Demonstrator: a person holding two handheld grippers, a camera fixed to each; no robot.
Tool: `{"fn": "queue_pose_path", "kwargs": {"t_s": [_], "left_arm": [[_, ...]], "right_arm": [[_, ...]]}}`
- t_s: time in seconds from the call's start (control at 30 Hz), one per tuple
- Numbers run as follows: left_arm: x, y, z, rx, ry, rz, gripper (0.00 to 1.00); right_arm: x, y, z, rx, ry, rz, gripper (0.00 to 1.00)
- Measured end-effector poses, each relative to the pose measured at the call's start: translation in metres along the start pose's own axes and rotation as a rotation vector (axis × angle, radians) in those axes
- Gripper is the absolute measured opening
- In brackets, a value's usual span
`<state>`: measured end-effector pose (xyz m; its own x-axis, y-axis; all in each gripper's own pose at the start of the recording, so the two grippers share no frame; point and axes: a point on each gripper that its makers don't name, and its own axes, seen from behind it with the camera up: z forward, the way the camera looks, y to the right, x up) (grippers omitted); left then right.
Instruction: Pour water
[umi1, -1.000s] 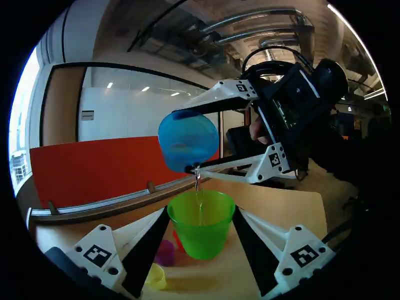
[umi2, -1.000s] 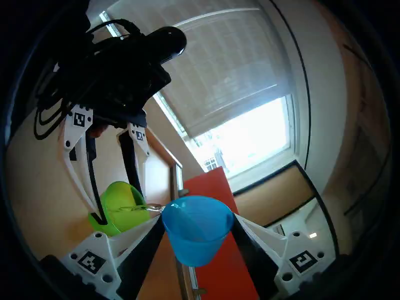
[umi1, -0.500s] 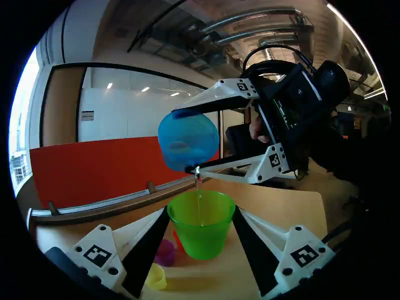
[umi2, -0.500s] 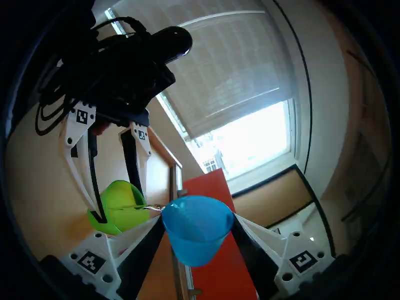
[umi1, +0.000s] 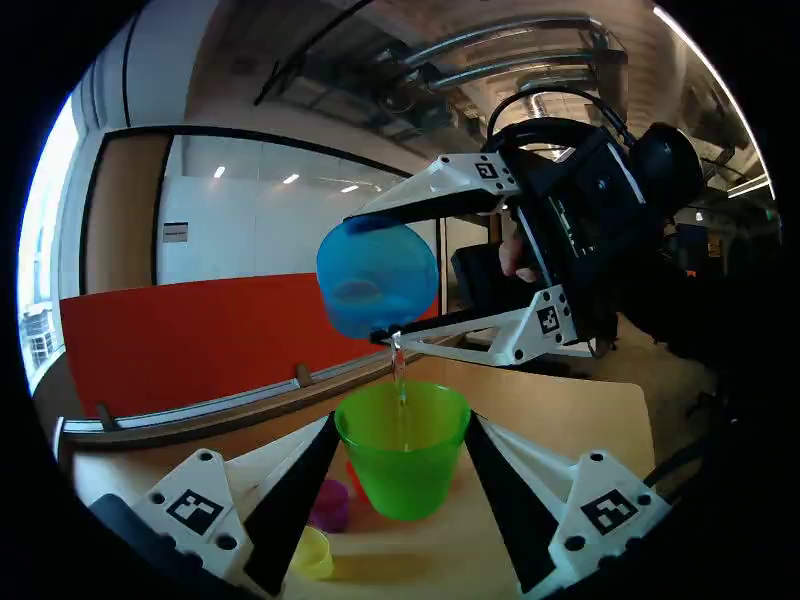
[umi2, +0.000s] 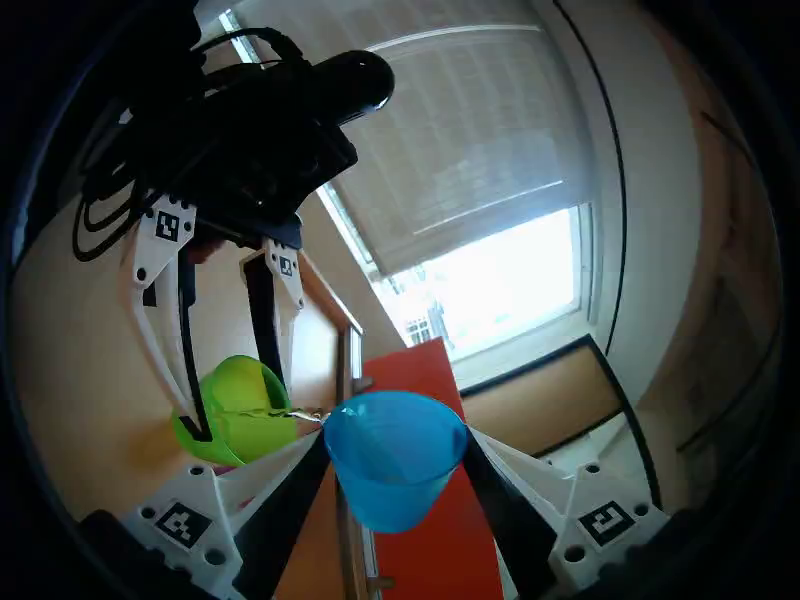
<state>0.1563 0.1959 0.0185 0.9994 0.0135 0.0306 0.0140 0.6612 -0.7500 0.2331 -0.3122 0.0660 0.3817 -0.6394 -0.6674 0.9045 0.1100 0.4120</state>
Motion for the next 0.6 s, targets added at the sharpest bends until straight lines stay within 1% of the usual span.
{"fn": "queue_pose_path", "kwargs": {"t_s": [0.3,0.6], "left_arm": [[-0.0015,0.0012,0.0016,-0.003,-0.001,0.001,0.89],[-0.0015,0.0023,0.0025,-0.006,-0.004,0.004,0.89]], "right_arm": [[0.0009,0.0019,-0.0009,-0.004,0.008,-0.013,0.92],[-0.0012,0.0044,-0.0010,-0.008,0.002,-0.034,0.93]]}}
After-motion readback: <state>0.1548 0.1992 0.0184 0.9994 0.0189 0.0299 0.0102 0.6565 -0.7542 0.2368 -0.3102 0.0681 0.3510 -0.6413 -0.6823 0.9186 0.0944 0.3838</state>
